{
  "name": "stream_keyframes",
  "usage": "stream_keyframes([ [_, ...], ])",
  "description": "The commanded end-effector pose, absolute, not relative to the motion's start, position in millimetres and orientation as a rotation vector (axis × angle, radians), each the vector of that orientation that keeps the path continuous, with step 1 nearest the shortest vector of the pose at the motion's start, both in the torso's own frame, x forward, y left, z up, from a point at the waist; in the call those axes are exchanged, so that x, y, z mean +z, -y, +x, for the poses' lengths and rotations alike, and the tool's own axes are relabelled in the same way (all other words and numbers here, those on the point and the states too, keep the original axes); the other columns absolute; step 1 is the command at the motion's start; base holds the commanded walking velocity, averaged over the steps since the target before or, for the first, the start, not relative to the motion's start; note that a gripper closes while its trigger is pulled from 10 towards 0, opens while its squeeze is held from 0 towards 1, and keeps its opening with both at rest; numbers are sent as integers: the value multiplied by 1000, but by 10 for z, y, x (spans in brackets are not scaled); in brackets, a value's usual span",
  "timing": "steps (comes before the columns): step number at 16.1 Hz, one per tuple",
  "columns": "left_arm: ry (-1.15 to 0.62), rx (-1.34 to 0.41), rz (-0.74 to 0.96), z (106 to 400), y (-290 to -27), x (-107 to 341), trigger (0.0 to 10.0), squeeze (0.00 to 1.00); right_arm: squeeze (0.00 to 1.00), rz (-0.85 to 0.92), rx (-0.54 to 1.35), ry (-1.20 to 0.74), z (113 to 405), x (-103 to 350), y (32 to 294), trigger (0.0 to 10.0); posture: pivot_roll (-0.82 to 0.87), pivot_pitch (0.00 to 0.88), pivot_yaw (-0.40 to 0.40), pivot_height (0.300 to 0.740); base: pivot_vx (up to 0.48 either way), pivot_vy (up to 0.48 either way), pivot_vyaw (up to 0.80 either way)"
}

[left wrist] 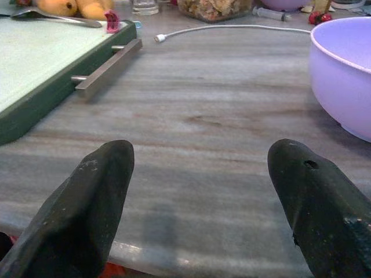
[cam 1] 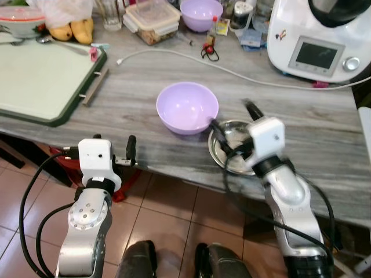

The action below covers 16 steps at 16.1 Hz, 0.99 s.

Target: Setting the table

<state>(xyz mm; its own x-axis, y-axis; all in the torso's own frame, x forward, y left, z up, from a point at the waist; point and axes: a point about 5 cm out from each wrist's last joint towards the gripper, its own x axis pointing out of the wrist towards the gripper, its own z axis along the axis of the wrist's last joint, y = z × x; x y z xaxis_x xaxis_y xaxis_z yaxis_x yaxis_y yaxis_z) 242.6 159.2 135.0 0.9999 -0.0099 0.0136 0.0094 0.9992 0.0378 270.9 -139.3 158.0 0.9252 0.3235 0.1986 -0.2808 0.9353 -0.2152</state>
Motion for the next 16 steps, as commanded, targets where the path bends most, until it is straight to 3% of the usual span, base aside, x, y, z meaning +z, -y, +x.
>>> stream_keyframes([
  [1, 3, -4, 40, 2416, -1603, 1327, 10000, 0, 0, -180, 249, 215, 2720, 1583, 1476, 10000, 22, 158, -28, 740, -345, 0, 0],
  [13, -1, -8, 43, 2432, -1577, 1307, 10000, 0, 0, -102, 188, 173, 2755, 1575, 1443, 10000, 22, 150, -35, 740, -361, 0, 0],
  [16, 0, -10, 44, 2435, -1572, 1306, 10000, 0, 0, -94, 196, 166, 2755, 1570, 1416, 10000, 24, 149, -36, 740, -356, 0, -496],
])
